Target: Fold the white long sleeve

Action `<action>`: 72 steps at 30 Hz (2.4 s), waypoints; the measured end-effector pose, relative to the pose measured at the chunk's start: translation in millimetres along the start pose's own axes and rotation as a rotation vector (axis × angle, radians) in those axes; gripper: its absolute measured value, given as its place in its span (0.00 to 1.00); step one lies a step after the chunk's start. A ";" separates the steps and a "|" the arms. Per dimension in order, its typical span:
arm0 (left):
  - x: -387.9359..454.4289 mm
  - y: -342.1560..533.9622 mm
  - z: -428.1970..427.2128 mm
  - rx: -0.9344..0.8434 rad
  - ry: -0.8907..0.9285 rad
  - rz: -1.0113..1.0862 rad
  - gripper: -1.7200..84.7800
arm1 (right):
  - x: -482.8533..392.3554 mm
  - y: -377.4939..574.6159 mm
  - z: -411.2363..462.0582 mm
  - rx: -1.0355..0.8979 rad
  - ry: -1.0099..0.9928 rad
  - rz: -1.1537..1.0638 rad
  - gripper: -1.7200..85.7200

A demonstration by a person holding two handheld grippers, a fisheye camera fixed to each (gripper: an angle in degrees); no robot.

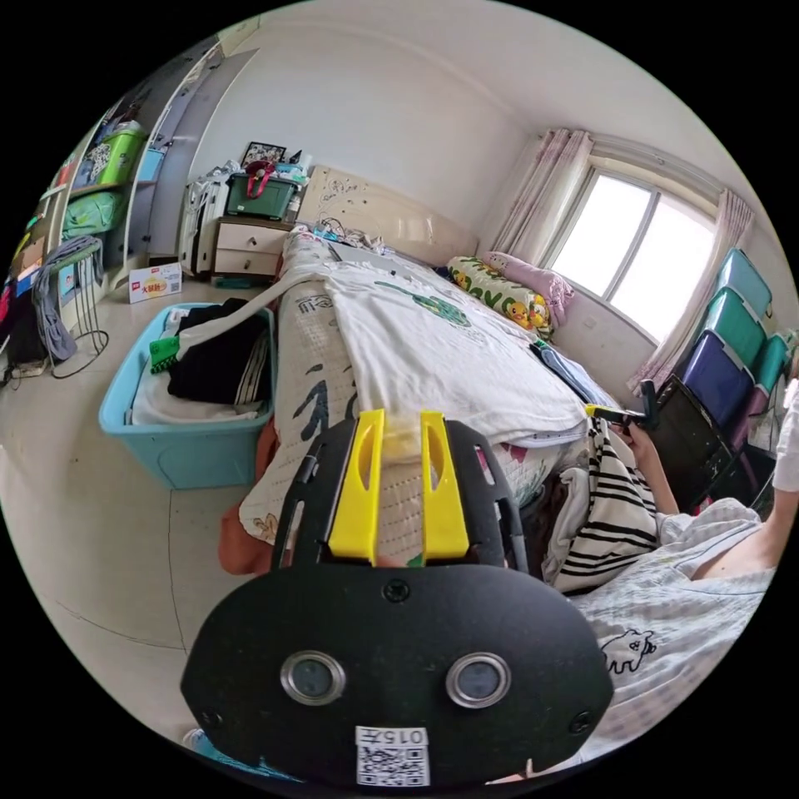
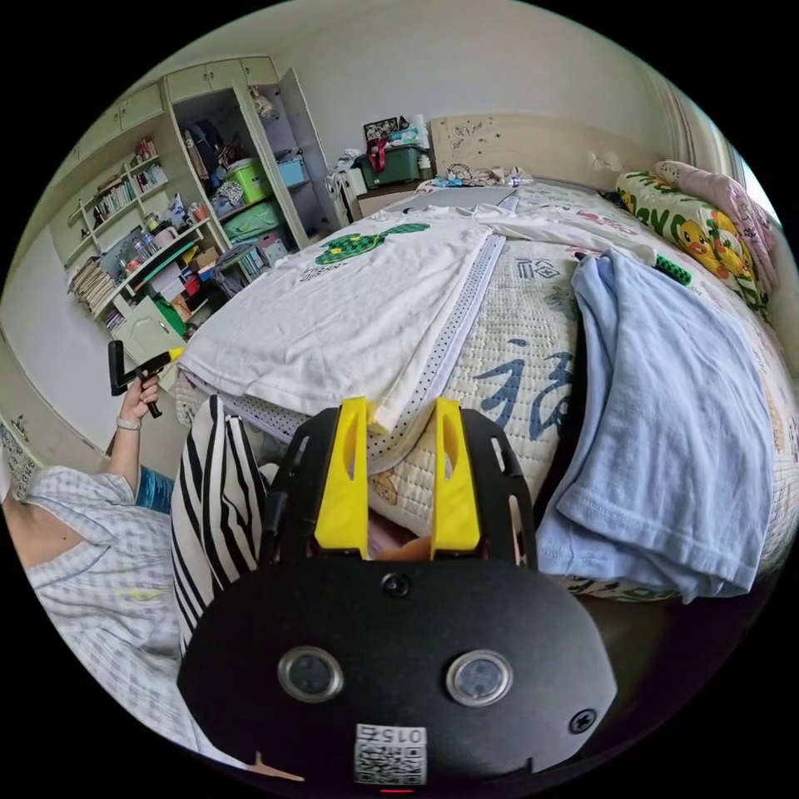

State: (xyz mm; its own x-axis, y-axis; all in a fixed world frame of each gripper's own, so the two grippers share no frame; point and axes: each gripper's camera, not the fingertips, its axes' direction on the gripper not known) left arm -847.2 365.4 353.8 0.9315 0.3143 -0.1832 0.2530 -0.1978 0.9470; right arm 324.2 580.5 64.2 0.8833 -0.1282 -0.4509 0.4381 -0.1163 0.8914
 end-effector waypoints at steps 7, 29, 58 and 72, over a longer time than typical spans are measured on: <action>8.6 -21.5 -44.4 0.043 0.017 0.002 0.01 | 5.1 11.1 -10.9 0.059 -0.051 0.019 0.06; 21.2 -20.5 -108.1 0.157 0.079 -0.087 0.11 | 14.9 8.2 -3.9 0.056 0.088 0.025 0.16; 401.4 -124.0 -63.0 0.288 -0.049 0.587 0.04 | 173.3 -62.0 -130.8 0.375 -0.029 0.265 0.13; 695.0 -180.7 421.2 -0.382 0.297 1.066 0.05 | 403.1 -211.4 -110.0 0.560 -0.132 0.858 0.17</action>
State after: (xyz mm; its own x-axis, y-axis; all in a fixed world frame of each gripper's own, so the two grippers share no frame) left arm -135.5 228.4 -55.8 0.5146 0.3722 0.7725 -0.7614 -0.2160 0.6113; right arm 605.9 661.8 -300.9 0.8219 -0.4875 0.2945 -0.5009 -0.3726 0.7812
